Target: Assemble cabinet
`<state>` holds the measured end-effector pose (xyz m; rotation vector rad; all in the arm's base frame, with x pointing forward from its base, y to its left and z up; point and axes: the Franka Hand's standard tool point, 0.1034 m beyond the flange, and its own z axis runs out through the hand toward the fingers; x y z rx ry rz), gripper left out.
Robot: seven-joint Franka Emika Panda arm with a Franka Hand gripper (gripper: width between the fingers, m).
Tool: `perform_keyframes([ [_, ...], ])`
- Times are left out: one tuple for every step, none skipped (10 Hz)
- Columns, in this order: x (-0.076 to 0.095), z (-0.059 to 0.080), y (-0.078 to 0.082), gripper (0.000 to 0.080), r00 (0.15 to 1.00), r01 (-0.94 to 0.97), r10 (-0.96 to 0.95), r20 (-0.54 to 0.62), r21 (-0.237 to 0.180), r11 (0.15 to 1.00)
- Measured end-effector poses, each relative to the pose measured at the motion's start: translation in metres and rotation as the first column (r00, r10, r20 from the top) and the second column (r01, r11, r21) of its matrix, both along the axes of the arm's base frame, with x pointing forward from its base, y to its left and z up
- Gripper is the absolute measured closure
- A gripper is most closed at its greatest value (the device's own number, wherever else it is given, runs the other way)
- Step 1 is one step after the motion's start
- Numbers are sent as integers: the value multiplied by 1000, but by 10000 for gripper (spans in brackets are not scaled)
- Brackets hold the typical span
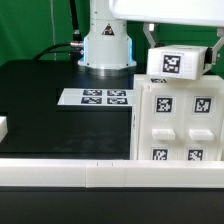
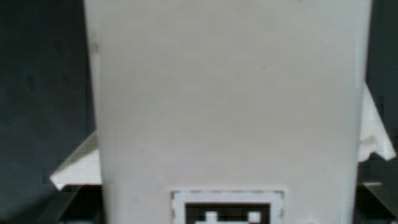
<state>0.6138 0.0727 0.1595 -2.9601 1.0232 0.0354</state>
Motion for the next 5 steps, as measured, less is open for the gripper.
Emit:
perform_keyframes([
  [0, 0, 1, 239, 994, 111, -111, -2, -2, 994],
  [0, 0, 2, 239, 968, 252, -252, -2, -4, 968],
  [0, 0, 2, 239, 946, 323, -323, -3, -5, 946],
  [0, 0, 3, 239, 916, 400, -400, -4, -7, 916],
  [0, 0, 5, 239, 867, 499, -499, -4, -10, 867],
])
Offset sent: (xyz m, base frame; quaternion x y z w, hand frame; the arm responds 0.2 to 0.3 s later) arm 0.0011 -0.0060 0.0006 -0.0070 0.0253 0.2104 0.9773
